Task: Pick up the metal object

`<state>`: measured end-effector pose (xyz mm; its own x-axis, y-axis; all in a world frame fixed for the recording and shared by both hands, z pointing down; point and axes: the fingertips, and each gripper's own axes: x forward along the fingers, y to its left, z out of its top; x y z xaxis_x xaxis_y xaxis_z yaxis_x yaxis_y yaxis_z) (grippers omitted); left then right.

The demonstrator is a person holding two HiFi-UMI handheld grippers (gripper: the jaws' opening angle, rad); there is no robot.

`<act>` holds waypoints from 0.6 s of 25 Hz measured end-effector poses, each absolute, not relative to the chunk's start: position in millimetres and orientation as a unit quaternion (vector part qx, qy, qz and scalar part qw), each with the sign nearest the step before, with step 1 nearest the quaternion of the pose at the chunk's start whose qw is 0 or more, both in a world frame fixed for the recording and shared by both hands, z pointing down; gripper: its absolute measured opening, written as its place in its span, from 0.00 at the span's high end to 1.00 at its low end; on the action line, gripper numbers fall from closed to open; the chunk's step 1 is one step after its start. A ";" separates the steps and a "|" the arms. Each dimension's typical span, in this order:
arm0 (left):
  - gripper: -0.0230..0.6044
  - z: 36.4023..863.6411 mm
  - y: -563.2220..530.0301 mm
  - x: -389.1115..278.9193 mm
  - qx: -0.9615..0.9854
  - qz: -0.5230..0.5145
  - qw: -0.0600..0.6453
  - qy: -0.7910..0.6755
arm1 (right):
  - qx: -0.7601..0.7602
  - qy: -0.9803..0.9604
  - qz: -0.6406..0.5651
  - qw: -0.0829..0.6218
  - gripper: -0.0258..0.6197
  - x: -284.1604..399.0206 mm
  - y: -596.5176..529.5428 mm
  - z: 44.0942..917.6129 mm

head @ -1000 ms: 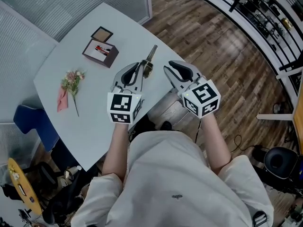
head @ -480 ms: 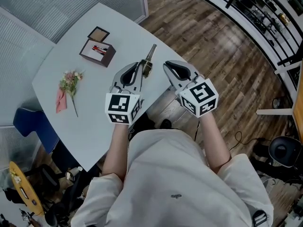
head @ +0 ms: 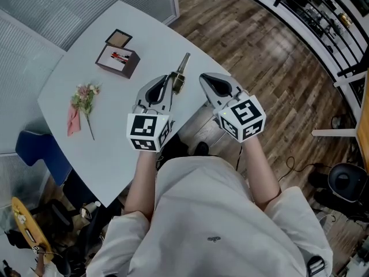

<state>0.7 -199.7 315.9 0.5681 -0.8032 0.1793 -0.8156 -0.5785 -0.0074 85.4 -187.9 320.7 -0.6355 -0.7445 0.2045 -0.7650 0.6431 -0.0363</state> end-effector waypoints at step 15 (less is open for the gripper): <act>0.92 318.6 -198.4 -3.2 0.884 0.084 0.040 -0.458 | 0.428 -0.898 0.062 0.084 0.95 86.7 -187.3 322.6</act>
